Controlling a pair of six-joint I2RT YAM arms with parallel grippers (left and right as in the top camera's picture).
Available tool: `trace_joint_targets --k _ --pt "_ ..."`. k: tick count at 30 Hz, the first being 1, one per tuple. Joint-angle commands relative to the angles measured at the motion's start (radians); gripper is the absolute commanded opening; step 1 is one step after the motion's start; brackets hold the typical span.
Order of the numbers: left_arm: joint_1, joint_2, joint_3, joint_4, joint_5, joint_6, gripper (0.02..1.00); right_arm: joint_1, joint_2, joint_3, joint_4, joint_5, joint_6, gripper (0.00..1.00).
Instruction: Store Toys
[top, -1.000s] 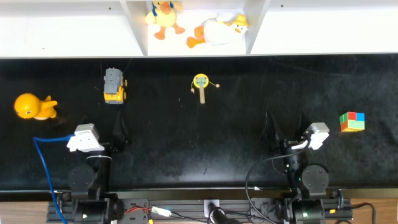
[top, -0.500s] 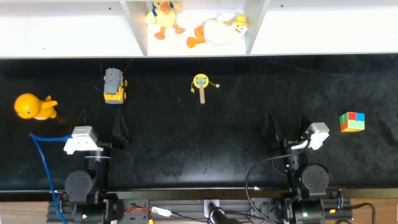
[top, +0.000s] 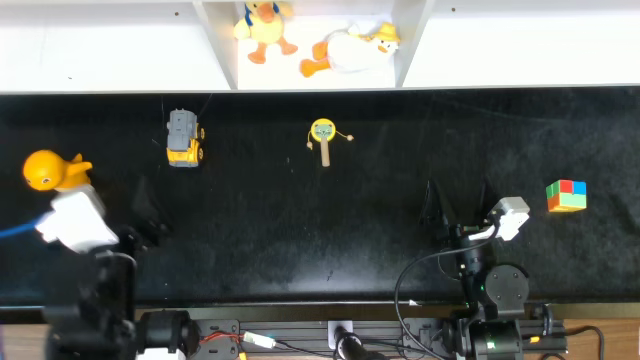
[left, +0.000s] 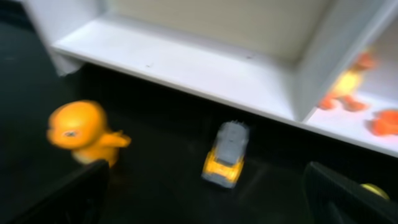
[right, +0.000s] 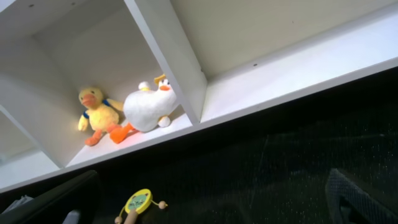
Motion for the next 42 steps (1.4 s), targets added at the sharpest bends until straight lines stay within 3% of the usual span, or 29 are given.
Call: trace_joint_targets --k 1,5,9,15,19,23,42 --pt "-0.003 0.23 0.241 -0.109 -0.164 0.02 0.998 0.005 -0.007 -0.013 0.005 0.008 -0.007 0.993" --pt "0.055 0.425 0.42 -0.159 -0.16 0.098 0.996 0.005 -0.007 -0.013 0.006 0.008 -0.007 0.993" --pt "0.187 0.563 0.51 -0.147 -0.117 0.113 0.996 0.005 -0.007 -0.013 0.006 0.008 -0.007 0.996" --pt "0.481 0.7 0.522 -0.135 0.164 0.132 0.998 0.005 -0.007 -0.013 0.006 0.008 -0.007 0.996" --pt "0.58 0.772 0.522 -0.144 0.293 0.28 0.998 0.005 -0.007 -0.013 0.005 0.008 -0.007 0.993" --pt "0.612 0.801 0.492 -0.116 0.289 0.354 0.998 0.005 -0.007 -0.013 0.006 0.008 -0.007 0.993" --pt "0.709 0.8 0.225 0.084 0.285 0.354 0.998 0.005 -0.007 -0.013 0.006 0.008 -0.007 0.996"
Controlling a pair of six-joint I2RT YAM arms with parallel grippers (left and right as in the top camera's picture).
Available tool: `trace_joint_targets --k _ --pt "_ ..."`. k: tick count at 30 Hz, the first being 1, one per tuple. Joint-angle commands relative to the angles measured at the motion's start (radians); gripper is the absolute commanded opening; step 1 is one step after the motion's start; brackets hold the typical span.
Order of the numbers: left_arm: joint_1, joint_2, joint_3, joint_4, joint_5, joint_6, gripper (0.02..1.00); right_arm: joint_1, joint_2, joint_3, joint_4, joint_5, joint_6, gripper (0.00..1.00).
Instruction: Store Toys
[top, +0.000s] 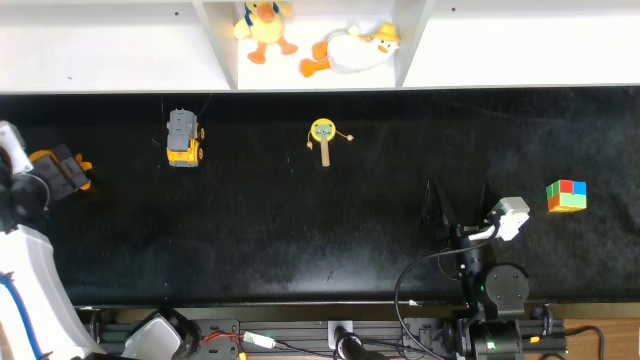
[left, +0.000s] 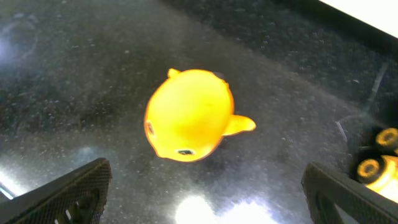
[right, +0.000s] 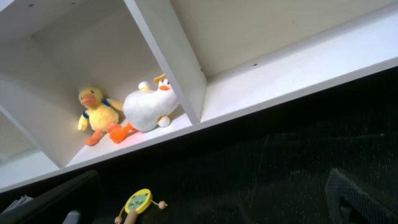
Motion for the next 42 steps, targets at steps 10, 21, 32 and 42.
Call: trace_joint_targets --k 10,21,32,42 --pt "0.138 -0.007 -0.082 0.099 0.167 0.159 0.998 0.005 -0.007 -0.013 0.006 0.008 -0.006 0.996" --pt "0.138 0.026 -0.178 0.209 0.228 0.279 0.998 0.005 -0.007 -0.013 0.006 0.008 -0.006 0.996" --pt "0.138 0.138 -0.188 0.349 0.262 0.307 0.998 0.005 -0.007 -0.013 0.006 0.008 -0.006 0.996" --pt "0.138 0.2 -0.188 0.428 0.278 0.31 0.72 0.005 -0.007 -0.013 0.006 0.008 -0.006 0.996"
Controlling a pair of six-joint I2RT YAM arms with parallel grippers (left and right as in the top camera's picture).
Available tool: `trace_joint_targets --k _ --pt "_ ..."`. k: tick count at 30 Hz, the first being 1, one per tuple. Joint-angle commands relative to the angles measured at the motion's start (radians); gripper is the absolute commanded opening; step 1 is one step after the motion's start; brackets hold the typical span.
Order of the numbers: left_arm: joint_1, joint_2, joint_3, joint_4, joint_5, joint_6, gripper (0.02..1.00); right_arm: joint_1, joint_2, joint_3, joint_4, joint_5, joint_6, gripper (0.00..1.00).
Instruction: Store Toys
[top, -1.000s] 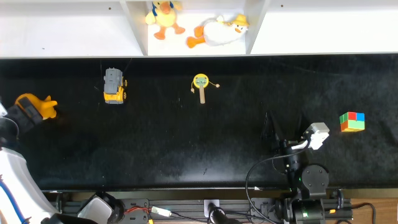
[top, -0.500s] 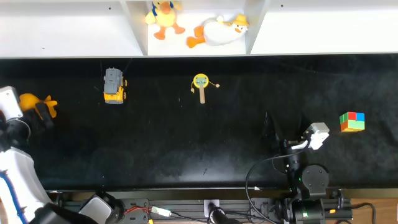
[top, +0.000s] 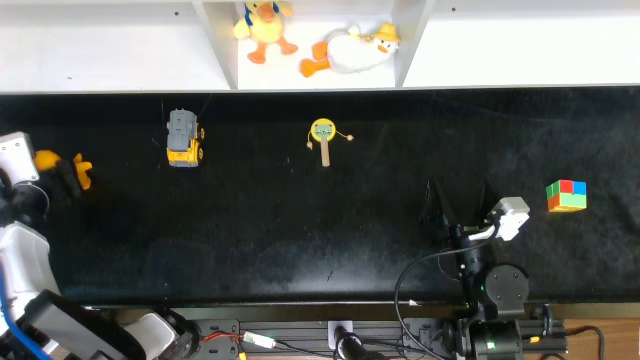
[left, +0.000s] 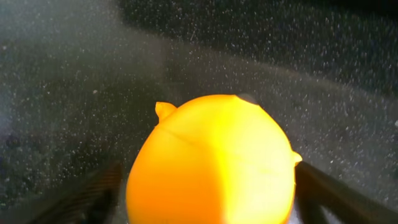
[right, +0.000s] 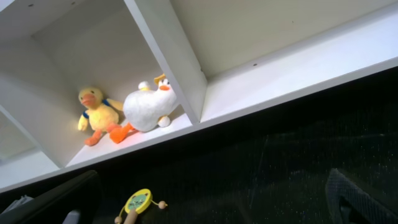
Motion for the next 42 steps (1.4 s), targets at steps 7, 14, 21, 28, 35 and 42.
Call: trace_joint_targets --k 7,14,21,28,35,42 --pt "0.006 0.01 -0.007 0.06 0.072 -0.01 0.345 0.005 -0.007 -0.013 0.006 0.009 -0.006 0.996" --pt "0.005 -0.008 0.015 0.045 0.09 -0.077 0.272 0.005 -0.007 -0.013 0.006 0.008 -0.006 0.993" --pt "-0.037 -0.131 0.089 0.011 0.097 -0.132 0.268 0.005 -0.007 -0.013 0.006 0.009 -0.006 0.996" --pt "-0.136 -0.152 0.154 0.037 0.082 -0.204 0.261 0.005 -0.007 -0.013 0.006 0.008 -0.006 0.993" --pt "-0.254 -0.137 0.154 0.147 0.011 -0.226 0.259 0.005 -0.007 -0.013 0.006 0.009 -0.006 0.996" --pt "-0.294 -0.043 0.192 0.205 -0.008 -0.284 0.213 0.005 -0.007 -0.014 0.006 0.009 -0.006 0.993"
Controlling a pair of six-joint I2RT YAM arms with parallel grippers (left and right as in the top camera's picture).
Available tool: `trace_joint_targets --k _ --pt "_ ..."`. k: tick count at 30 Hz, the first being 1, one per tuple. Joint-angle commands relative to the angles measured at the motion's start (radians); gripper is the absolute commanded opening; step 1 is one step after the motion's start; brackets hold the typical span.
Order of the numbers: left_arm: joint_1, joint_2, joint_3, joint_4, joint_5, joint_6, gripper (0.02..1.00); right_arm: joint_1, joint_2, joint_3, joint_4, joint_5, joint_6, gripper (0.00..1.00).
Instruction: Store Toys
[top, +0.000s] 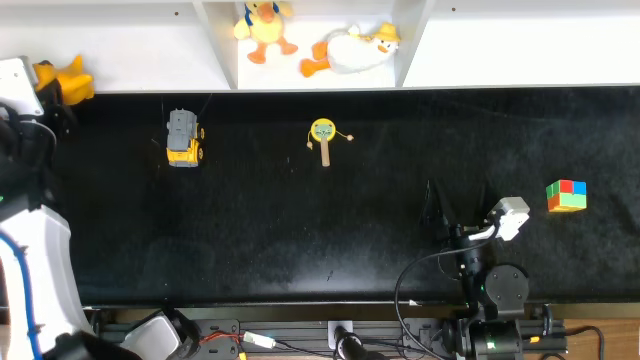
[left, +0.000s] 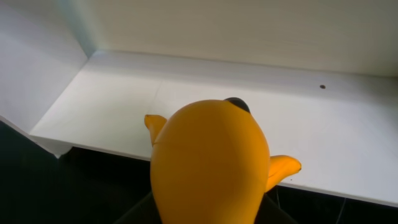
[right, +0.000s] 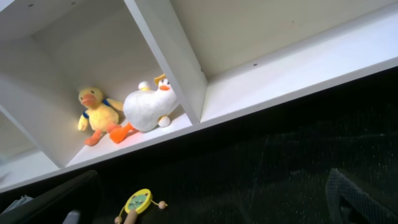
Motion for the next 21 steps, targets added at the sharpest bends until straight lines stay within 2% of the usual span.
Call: trace_joint_targets --k 1,7,10,21 --pt "-0.023 0.077 0.068 0.01 -0.032 -0.054 0.209 0.005 -0.007 -0.013 0.006 0.008 -0.007 0.996" --pt "-0.054 0.186 0.16 0.007 -0.035 -0.046 0.209 0.005 -0.007 -0.013 0.005 0.009 -0.007 0.993" --pt "-0.056 0.223 0.192 0.015 -0.005 -0.045 0.205 0.005 -0.007 -0.013 0.006 0.008 -0.007 0.996" --pt "-0.062 0.264 0.211 0.051 -0.005 -0.06 0.198 0.005 -0.007 -0.013 0.006 0.009 -0.007 0.996"
